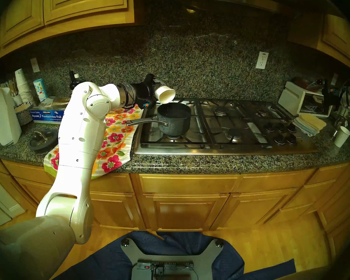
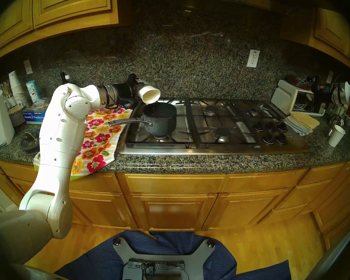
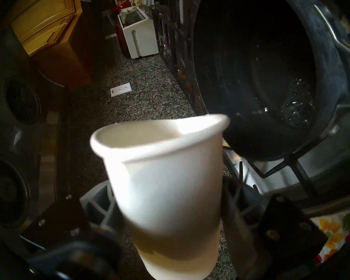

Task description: Pick up the water cup, pour water into the pot, turn on the stove

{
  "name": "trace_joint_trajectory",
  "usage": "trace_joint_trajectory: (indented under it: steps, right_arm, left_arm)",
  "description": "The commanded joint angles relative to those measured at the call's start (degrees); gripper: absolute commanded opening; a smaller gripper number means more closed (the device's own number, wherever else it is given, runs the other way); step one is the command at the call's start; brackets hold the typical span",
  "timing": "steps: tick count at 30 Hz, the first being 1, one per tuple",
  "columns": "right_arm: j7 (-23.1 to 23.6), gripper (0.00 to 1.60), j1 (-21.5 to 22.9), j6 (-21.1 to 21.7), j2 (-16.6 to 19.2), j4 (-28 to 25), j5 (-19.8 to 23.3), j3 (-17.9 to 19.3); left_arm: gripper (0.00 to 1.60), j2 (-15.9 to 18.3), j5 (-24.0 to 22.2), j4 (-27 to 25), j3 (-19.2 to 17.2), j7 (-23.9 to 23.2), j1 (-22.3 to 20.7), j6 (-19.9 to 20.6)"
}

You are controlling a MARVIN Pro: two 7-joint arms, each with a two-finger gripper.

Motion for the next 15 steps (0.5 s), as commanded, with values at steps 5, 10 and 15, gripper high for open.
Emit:
trace_joint_trajectory:
  steps: [5, 10, 15]
  right_arm:
    - [-0.7, 1.6, 1.5, 0.0, -0.5, 0.3, 0.4, 1.0]
    - [-0.7, 1.6, 1.5, 0.0, -0.5, 0.3, 0.4, 1.0]
    - [-0.7, 1.6, 1.5, 0.0, -0.5, 0.3, 0.4, 1.0]
  left_arm:
    - [0.73, 0.4, 5.9, -1.4, -0.2, 8.6, -1.2, -1.1]
    - [0.73, 0.2, 8.3, -1.4, -0.3, 11.3, -0.9, -1.0]
    - [0.72, -2.9, 6.1, -0.9, -2.4, 8.9, -0.8, 2.6]
